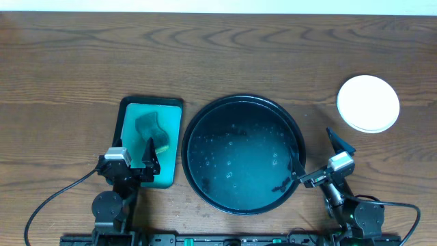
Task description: Clean dirty plates on tray and stack at the side
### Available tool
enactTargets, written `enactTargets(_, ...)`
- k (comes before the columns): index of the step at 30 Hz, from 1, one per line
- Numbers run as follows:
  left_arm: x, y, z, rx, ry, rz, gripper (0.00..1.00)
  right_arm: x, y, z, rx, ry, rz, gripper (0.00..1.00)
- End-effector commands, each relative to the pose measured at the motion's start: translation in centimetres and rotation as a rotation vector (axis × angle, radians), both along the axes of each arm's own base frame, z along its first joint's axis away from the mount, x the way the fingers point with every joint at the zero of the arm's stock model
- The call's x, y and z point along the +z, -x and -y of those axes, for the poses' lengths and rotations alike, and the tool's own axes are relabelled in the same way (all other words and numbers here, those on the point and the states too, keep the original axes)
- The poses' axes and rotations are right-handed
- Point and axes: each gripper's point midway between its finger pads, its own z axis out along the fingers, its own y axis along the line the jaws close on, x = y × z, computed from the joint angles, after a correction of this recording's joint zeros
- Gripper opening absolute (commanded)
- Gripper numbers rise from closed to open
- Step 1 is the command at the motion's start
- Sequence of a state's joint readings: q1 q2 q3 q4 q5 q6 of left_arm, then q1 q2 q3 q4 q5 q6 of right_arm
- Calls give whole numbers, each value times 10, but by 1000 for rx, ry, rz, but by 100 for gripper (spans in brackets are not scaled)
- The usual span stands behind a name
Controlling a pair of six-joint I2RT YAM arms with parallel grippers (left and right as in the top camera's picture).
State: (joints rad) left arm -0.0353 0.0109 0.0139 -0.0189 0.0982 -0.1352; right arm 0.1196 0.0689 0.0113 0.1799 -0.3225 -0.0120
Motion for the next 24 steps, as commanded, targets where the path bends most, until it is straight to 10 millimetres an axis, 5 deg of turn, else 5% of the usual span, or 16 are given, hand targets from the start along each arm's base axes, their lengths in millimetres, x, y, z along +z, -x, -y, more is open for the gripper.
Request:
enactTargets(1,-14,1,2,-14,9,-48,82,-3,1,4,-31,0,-2,99)
enactTargets(11,-14,1,2,-14,9,-48,82,-45,-5,18,-114,21,-178,99)
enactTargets(24,-14,1,2,-13,8,-48,82,-48,-12,50,-274,15,-189,99)
